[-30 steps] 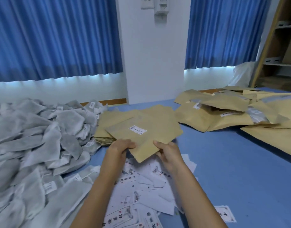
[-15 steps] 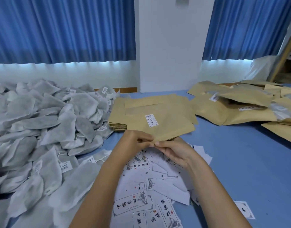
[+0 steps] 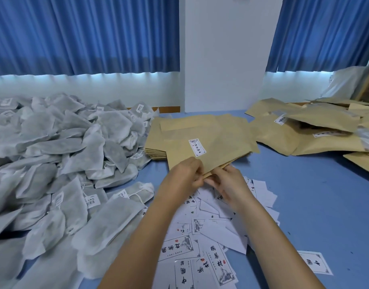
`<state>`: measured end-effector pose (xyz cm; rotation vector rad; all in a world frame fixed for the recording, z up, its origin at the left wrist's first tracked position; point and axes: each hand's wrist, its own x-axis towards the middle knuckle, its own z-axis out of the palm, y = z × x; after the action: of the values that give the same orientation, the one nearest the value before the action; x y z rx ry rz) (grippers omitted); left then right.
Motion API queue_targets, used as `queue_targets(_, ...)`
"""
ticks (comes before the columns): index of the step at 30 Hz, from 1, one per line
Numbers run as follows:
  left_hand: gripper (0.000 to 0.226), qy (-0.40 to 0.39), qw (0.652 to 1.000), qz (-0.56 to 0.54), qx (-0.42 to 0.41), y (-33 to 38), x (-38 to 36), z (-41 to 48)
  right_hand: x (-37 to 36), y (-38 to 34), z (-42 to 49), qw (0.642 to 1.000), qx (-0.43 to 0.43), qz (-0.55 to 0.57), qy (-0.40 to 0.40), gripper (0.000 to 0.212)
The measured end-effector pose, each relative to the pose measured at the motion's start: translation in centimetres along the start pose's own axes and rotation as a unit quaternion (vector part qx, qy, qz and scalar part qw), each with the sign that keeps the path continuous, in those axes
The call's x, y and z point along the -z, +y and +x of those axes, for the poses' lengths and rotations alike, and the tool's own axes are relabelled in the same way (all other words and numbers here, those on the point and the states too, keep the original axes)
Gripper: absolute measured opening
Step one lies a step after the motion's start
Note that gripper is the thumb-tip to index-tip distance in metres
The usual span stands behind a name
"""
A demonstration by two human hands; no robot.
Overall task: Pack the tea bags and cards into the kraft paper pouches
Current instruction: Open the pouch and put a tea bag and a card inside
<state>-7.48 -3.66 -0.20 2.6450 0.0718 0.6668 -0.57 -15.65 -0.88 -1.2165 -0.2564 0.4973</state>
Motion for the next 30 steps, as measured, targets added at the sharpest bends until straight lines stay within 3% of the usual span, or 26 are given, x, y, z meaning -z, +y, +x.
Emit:
queue_targets(3,0.021,0.001,0.998,0.051,0.036,0.2,-0.4,0.0,-0.4,0.7,0.0,0.997,0.032,-0.069,0.003,0.019)
queue_targets(7,0.016,0.075,0.989,0.08,0.098,0.5,-0.2,0.0,-1.6,1.5,0.1,0.993,0.045,-0.105,-0.01,0.02)
queue_targets(11,0.012,0.147,0.974,-0.07,0.16,1.1,0.0,-0.4,-1.6,1.3,0.0,0.983,0.068,-0.168,-0.024,0.023)
queue_targets(14,0.01,0.185,0.962,-0.083,0.181,1.4,-0.1,-0.5,-1.5,1.1,-0.1,0.973,0.079,-0.217,-0.027,0.022)
queue_targets(27,0.014,0.198,0.954,-0.114,0.197,1.4,0.0,-0.3,-1.8,0.7,0.4,0.941,0.093,-0.324,-0.012,0.019)
queue_targets(30,0.008,0.157,0.971,-0.1,0.15,0.7,0.2,-0.1,-1.5,0.5,0.1,0.947,0.097,-0.305,-0.017,0.016)
